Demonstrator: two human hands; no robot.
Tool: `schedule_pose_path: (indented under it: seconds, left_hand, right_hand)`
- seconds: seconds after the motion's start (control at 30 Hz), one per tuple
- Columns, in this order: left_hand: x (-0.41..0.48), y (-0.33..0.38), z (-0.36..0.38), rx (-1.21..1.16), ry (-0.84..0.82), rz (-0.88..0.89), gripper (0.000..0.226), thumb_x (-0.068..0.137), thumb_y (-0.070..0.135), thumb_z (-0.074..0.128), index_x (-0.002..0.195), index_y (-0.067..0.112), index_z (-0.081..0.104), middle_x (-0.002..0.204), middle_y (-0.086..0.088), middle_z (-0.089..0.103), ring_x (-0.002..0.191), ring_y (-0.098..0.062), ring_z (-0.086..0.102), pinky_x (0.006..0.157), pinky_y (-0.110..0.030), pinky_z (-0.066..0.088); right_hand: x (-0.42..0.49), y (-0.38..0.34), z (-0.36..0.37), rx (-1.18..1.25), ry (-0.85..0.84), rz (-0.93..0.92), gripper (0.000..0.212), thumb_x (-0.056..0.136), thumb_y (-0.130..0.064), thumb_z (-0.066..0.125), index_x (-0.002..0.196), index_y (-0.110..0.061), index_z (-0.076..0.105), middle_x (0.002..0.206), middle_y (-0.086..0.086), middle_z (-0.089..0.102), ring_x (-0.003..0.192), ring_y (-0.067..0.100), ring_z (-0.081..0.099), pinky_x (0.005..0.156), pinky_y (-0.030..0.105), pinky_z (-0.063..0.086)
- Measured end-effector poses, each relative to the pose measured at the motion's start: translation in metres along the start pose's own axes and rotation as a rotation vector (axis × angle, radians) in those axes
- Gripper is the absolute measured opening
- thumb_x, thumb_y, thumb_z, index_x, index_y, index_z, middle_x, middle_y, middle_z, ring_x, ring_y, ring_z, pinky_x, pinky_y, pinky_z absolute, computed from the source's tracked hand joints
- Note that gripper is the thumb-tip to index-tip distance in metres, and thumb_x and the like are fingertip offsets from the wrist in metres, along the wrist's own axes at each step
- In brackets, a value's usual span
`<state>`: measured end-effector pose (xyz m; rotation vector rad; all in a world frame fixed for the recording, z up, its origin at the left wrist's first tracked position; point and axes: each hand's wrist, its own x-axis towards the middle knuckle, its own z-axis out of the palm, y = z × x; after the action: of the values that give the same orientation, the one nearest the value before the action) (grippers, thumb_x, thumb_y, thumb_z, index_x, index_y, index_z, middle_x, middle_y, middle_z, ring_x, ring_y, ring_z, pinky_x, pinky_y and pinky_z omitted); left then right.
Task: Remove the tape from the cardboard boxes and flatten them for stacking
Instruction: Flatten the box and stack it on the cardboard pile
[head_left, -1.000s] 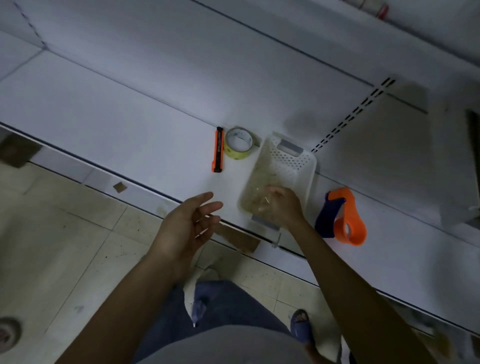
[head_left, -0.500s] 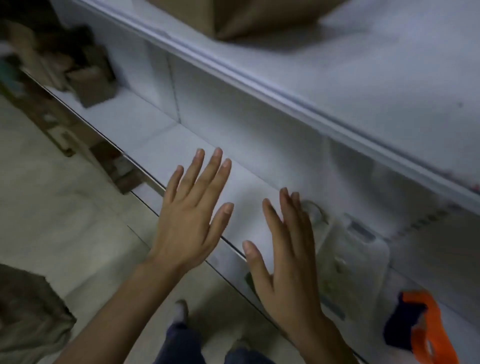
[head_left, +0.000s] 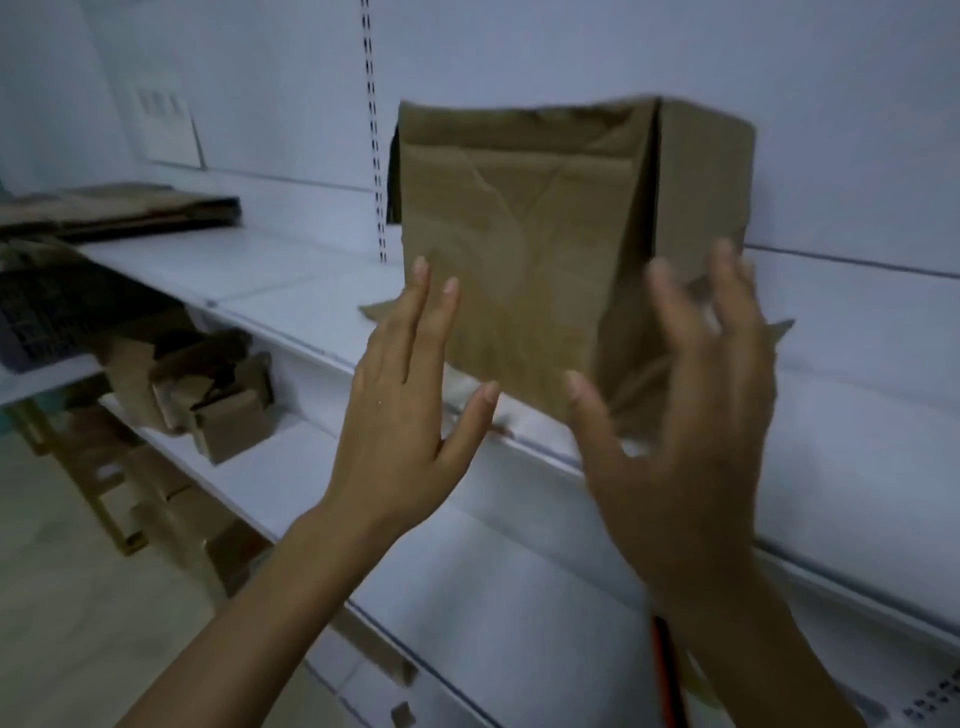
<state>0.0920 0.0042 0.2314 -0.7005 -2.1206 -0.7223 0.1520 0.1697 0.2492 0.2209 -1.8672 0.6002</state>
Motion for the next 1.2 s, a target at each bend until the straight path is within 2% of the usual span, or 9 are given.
schedule_pose_path:
  seconds: [0.1,0.2,0.33,0.4,0.5,0.6,0.73,0.9,1.2]
  left_hand:
    - [0.033,-0.012,0.004,-0.111,0.032,0.010,0.068,0.093,0.046,0.045,0.149,0.015,0.022,0.158,-0.006,0.018,0.143,-0.010,0.017,0.113,-0.017,0.015]
    - [0.062,-0.029,0.011,-0.333,0.050,-0.165,0.068,0.091,0.049,0.049,0.147,0.021,0.024,0.153,0.000,0.028,0.138,-0.011,0.028,0.112,-0.030,0.026]
    - [0.093,-0.073,0.016,-0.711,-0.009,-0.636,0.070,0.088,0.053,0.053,0.146,0.023,0.028,0.145,0.004,0.040,0.128,-0.012,0.040,0.104,-0.031,0.035]
    - [0.093,-0.089,0.020,-0.784,-0.146,-0.687,0.077,0.080,0.064,0.048,0.142,0.021,0.036,0.137,0.003,0.049,0.118,-0.013,0.049,0.093,-0.025,0.039]
    - [0.082,-0.094,0.029,-0.753,-0.228,-0.639,0.069,0.070,0.074,0.045,0.119,0.025,0.051,0.107,0.015,0.058,0.093,0.004,0.053,0.070,-0.016,0.039]
    - [0.076,-0.094,0.034,-0.737,-0.139,-0.599,0.056,0.069,0.072,0.048,0.102,0.027,0.053,0.096,0.016,0.059,0.087,0.002,0.056,0.065,-0.017,0.040]
    - [0.062,-0.082,0.022,-0.922,-0.089,-0.469,0.041,0.069,0.060,0.060,0.097,0.030,0.060,0.090,0.014,0.070,0.082,0.004,0.064,0.066,-0.013,0.050]
    - [0.061,-0.080,-0.005,-1.644,-0.519,-0.679,0.054,0.087,0.060,0.040,0.114,0.023,0.069,0.109,-0.003,0.071,0.100,-0.020,0.068,0.069,-0.035,0.058]
    - [0.069,-0.072,0.004,-1.711,-0.806,-0.687,0.048,0.093,0.052,0.034,0.105,0.021,0.069,0.101,-0.010,0.072,0.090,-0.027,0.070,0.067,-0.044,0.059]
  right_hand:
    - [0.029,0.004,0.004,0.062,-0.026,0.270,0.035,0.086,-0.039,0.060,0.116,-0.020,0.055,0.115,-0.004,0.058,0.106,0.012,0.055,0.089,0.034,0.050]
    - [0.038,0.011,0.008,-0.114,-0.178,0.318,0.024,0.083,-0.052,0.053,0.091,-0.029,0.057,0.077,-0.021,0.056,0.072,0.001,0.056,0.058,0.020,0.042]
    - [0.041,0.021,0.008,-0.161,-0.286,0.416,0.069,0.079,-0.068,0.043,0.142,-0.042,0.027,0.097,-0.021,0.054,0.087,0.009,0.053,0.069,0.028,0.038]
    - [0.043,0.020,0.010,-0.141,-0.313,0.461,0.079,0.077,-0.075,0.039,0.145,-0.049,0.011,0.111,-0.013,0.059,0.099,0.017,0.058,0.073,0.033,0.037]
    - [0.045,0.018,0.018,-0.180,-0.243,0.473,0.065,0.082,-0.078,0.030,0.137,-0.042,0.037,0.096,-0.019,0.058,0.091,0.012,0.055,0.073,0.030,0.035]
    - [0.050,0.020,0.019,0.027,-0.104,0.604,0.055,0.087,-0.072,0.032,0.095,-0.026,0.062,0.085,-0.016,0.064,0.086,0.014,0.062,0.075,0.034,0.048]
    - [0.037,0.015,0.029,0.274,-0.127,0.709,0.057,0.068,-0.074,0.044,0.097,-0.027,0.059,0.094,-0.016,0.065,0.085,-0.008,0.062,0.068,0.007,0.046]
    - [0.019,0.017,0.043,0.396,-0.003,0.789,0.040,0.074,-0.059,0.060,0.104,-0.033,0.057,0.100,-0.019,0.064,0.082,-0.013,0.061,0.062,0.003,0.046]
    - [0.016,0.015,0.041,0.311,0.080,0.802,0.018,0.084,-0.055,0.055,0.092,-0.040,0.051,0.095,-0.028,0.056,0.077,-0.020,0.055,0.063,0.003,0.041]
